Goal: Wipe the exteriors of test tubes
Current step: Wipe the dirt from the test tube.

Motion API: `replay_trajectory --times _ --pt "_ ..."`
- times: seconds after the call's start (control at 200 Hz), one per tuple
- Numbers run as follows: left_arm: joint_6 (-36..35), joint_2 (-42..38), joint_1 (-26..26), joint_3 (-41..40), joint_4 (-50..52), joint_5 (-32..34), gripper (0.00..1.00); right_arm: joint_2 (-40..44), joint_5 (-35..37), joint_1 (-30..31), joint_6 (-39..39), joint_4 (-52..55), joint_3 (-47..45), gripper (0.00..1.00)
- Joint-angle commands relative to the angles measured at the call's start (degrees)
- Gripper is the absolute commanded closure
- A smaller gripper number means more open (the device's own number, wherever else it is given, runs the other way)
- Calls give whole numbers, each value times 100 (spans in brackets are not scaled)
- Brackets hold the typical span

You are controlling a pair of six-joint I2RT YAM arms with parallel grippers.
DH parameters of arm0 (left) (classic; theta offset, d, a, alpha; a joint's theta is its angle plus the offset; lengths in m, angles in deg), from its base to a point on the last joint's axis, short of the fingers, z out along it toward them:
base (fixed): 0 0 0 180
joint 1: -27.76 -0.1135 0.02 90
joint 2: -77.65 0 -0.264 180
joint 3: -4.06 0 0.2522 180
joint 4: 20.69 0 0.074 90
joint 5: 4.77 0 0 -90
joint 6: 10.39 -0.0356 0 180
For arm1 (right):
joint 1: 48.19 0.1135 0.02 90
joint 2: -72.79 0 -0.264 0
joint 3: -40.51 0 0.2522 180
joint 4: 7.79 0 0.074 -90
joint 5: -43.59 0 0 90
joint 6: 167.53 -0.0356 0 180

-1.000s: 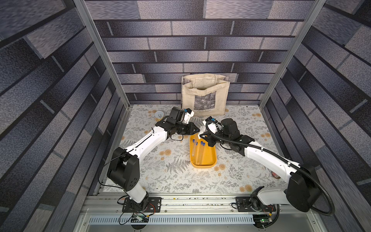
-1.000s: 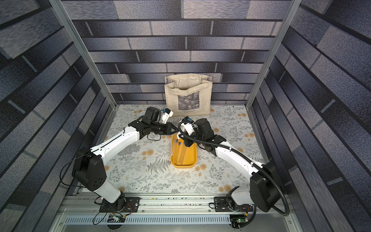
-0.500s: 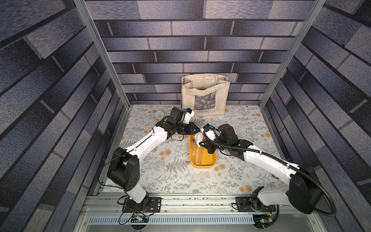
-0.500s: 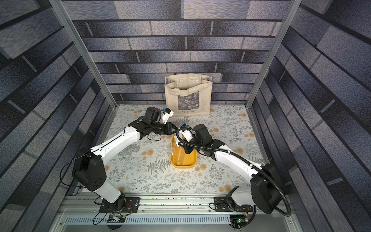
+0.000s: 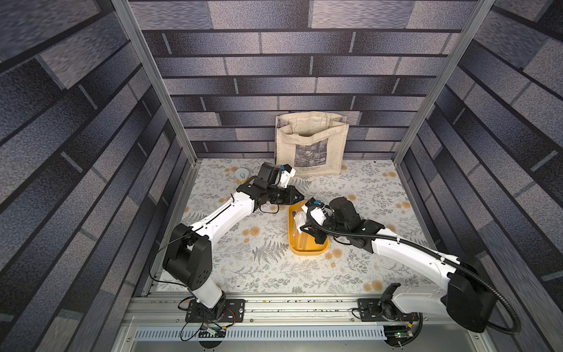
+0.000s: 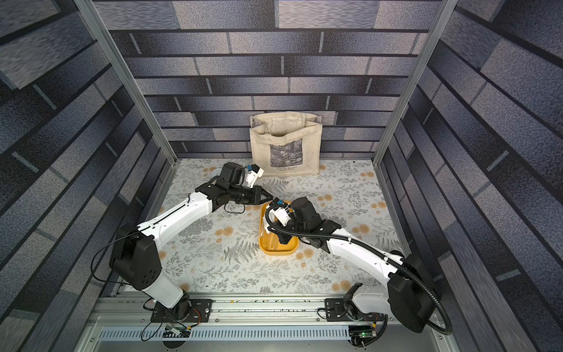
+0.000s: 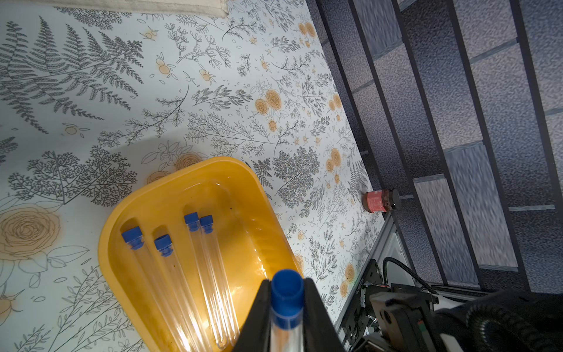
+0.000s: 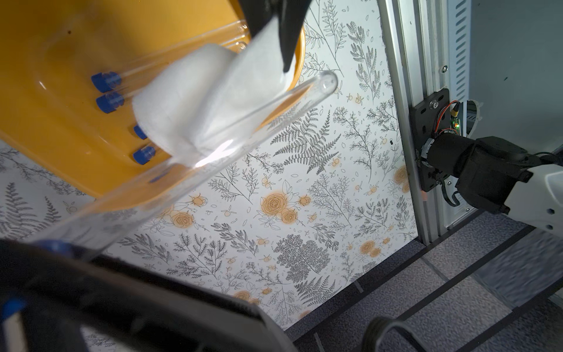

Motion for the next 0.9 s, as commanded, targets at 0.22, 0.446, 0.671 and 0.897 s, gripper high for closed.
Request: replay_trajectory --times 0.22,0.446,0.671,0.897 --pt "75 -65 13 -66 -73 64 82 248 106 430 -82 -80 -310 100" --pt "93 -96 55 -107 -78 55 82 291 121 576 -223 -158 -466 100" --pt "72 -108 124 -172 -71 72 83 372 219 575 -155 -70 -420 100" --pt "77 -57 175 -171 -100 55 83 177 308 465 -72 -59 -171 100"
